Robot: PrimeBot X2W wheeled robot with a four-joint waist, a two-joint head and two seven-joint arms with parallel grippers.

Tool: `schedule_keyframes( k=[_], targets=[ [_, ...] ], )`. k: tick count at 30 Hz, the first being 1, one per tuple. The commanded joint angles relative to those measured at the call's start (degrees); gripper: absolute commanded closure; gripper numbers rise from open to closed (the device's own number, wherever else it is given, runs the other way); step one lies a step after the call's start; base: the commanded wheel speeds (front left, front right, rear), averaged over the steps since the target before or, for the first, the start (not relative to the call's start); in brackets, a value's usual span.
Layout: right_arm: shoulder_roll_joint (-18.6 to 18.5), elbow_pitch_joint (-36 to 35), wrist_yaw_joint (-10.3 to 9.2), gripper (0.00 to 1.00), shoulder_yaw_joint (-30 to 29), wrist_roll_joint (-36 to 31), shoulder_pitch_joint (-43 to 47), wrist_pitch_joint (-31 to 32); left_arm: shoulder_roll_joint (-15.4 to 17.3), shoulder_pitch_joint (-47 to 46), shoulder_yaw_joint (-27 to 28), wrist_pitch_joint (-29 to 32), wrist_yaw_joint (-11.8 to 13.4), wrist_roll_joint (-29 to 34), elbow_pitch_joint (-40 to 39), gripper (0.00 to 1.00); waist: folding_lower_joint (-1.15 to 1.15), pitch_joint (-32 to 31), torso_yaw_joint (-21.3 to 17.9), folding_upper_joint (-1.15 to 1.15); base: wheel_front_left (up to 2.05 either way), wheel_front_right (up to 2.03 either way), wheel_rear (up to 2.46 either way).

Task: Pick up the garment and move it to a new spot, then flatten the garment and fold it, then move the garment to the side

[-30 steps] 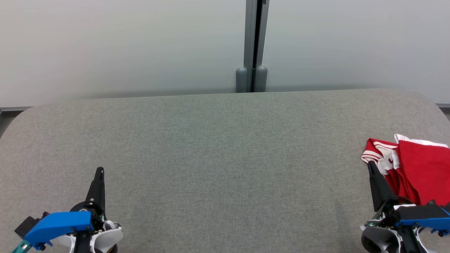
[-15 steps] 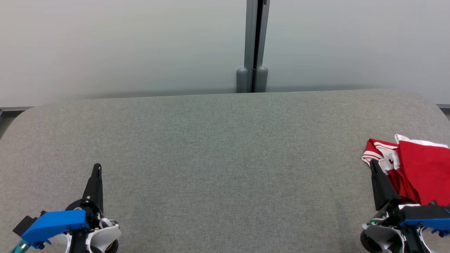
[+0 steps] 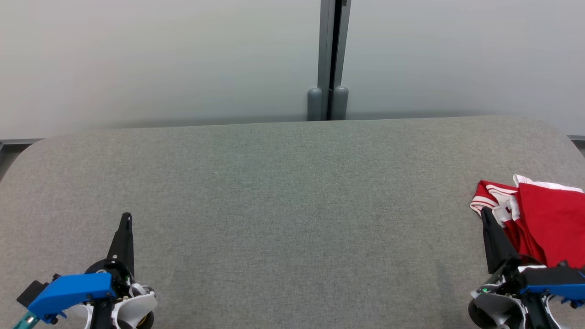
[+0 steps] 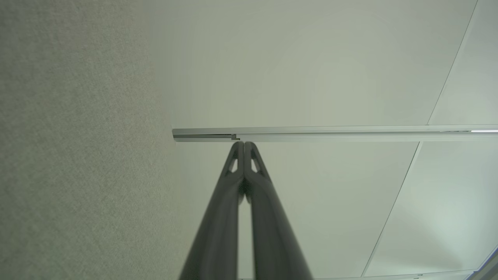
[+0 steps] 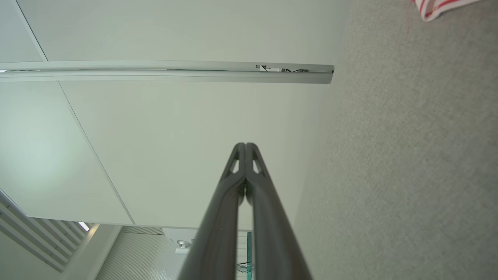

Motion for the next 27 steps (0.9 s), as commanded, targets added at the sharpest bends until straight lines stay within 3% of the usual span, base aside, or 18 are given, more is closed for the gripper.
schedule_keyframes(
  k=[1,27],
  targets=[
    [-0.3,-0.2,0.02,1.0,-0.2,0.1,0.8,0.2,0.0,-0.5,0.1,0.2,-0.3,-0.2,-0.3,1.0,0.0,0.0,0.0,0.0,0.0,0.0,0.0],
    [-0.3,-0.2,0.02,1.0,-0.2,0.2,0.8,0.2,0.0,-0.5,0.1,0.2,-0.3,-0.2,-0.3,1.0,0.0,0.0,0.0,0.0,0.0,0.0,0.0]
  ],
)
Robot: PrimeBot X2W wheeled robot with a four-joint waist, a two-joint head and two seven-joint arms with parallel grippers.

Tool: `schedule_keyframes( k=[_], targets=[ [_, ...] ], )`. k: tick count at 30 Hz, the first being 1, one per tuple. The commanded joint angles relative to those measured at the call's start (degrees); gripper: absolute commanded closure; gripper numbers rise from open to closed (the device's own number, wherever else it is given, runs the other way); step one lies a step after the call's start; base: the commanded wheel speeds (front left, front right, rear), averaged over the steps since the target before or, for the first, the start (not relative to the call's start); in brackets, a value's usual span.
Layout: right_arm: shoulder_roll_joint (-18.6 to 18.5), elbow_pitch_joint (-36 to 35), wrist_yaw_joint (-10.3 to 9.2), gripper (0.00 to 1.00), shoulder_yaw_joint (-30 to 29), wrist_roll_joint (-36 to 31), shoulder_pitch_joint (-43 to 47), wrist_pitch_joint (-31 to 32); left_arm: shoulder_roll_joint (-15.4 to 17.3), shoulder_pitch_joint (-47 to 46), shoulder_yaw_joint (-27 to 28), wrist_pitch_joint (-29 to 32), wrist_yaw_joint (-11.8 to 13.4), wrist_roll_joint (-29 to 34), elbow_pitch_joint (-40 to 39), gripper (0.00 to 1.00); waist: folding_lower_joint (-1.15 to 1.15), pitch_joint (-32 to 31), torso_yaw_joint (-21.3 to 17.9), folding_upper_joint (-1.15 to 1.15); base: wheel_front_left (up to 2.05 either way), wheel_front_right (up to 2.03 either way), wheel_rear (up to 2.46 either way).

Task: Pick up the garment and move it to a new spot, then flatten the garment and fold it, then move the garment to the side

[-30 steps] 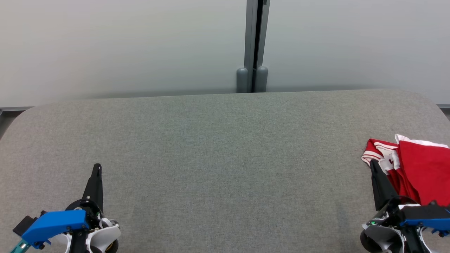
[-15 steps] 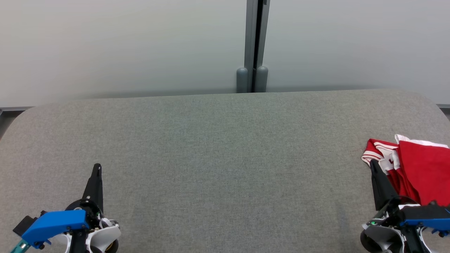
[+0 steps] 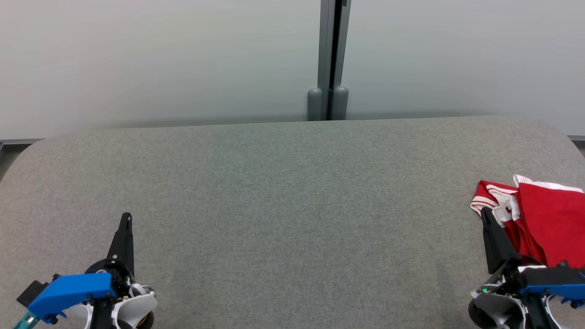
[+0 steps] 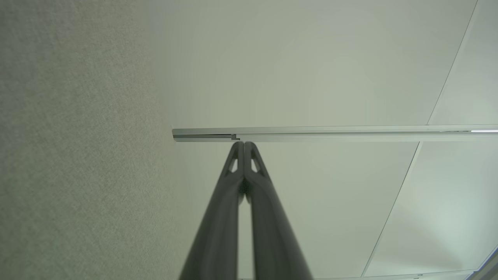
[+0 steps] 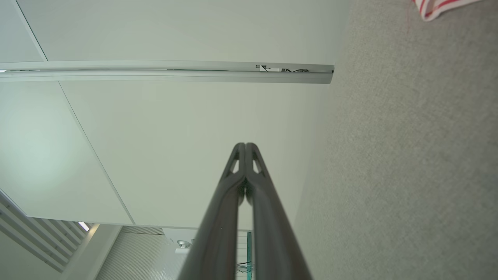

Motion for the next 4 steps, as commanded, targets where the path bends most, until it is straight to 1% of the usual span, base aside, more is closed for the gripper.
schedule_keyframes(
  k=[1,4],
  targets=[
    [-0.3,-0.2,0.02,1.0,-0.2,0.2,0.8,0.2,0.0,-0.5,0.1,0.2,-0.3,-0.1,-0.3,1.0,0.0,0.0,0.0,0.0,0.0,0.0,0.0],
    [-0.3,-0.2,0.02,1.0,-0.2,0.2,0.8,0.2,0.0,-0.5,0.1,0.2,-0.3,-0.1,-0.3,1.0,0.0,0.0,0.0,0.0,0.0,0.0,0.0]
  ],
)
